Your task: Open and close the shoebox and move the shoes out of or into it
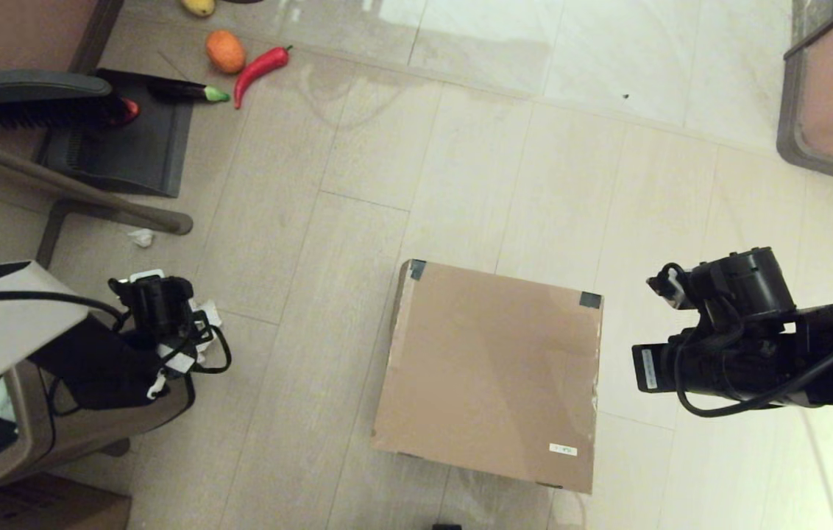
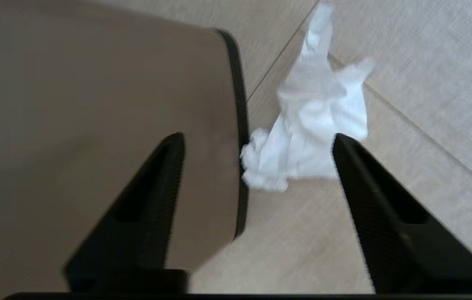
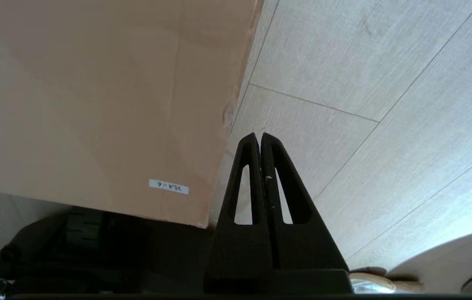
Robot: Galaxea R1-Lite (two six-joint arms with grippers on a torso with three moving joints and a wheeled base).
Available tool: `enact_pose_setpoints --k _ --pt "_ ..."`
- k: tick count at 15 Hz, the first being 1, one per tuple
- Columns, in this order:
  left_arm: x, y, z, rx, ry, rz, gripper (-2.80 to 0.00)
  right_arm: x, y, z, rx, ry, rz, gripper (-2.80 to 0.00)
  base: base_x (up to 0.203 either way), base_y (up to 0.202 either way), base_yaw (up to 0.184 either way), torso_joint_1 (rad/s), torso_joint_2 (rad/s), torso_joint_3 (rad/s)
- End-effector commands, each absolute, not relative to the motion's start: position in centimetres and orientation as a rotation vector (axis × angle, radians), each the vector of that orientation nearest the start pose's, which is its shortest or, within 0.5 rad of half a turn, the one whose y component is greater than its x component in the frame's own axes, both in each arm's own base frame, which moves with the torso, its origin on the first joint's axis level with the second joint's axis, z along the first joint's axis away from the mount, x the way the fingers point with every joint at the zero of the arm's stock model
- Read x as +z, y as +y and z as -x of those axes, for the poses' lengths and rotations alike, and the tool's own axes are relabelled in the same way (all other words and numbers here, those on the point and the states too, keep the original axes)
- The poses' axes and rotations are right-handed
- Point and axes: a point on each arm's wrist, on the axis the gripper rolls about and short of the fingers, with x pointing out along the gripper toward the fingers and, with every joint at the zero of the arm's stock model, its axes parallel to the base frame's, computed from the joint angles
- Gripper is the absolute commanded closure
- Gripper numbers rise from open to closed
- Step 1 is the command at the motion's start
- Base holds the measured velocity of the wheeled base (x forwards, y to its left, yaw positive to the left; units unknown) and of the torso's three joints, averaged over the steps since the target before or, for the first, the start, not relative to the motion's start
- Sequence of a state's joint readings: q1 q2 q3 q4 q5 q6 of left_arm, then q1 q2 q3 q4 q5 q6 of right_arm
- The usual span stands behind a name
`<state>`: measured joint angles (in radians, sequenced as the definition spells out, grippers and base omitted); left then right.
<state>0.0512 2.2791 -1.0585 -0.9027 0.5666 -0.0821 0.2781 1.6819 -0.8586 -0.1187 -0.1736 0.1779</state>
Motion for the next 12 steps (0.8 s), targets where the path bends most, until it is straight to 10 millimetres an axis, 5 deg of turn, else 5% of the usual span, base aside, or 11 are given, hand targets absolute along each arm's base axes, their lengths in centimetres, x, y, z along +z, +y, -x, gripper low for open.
enact_pose_setpoints --k 1,8,12 --pt "4.8 4.6 -42.5 0.619 0.283 0.008 -2.80 15.7 7.7 -27.7 0.043 0.685 -0.012 0.00 0.000 0.000 0.000 0.000 0.00 0.000" --pt "3.8 4.6 -42.6 0.616 0.309 -0.001 -2.80 17.7 9.8 -27.8 -0.006 0.685 -0.080 0.00 0.000 0.000 0.000 0.000 0.00 0.000" --pt "3.6 4.6 -43.1 0.600 0.305 -0.011 -2.80 17.6 10.2 -26.5 -0.064 0.738 0.039 0.00 0.000 0.000 0.000 0.000 0.00 0.000"
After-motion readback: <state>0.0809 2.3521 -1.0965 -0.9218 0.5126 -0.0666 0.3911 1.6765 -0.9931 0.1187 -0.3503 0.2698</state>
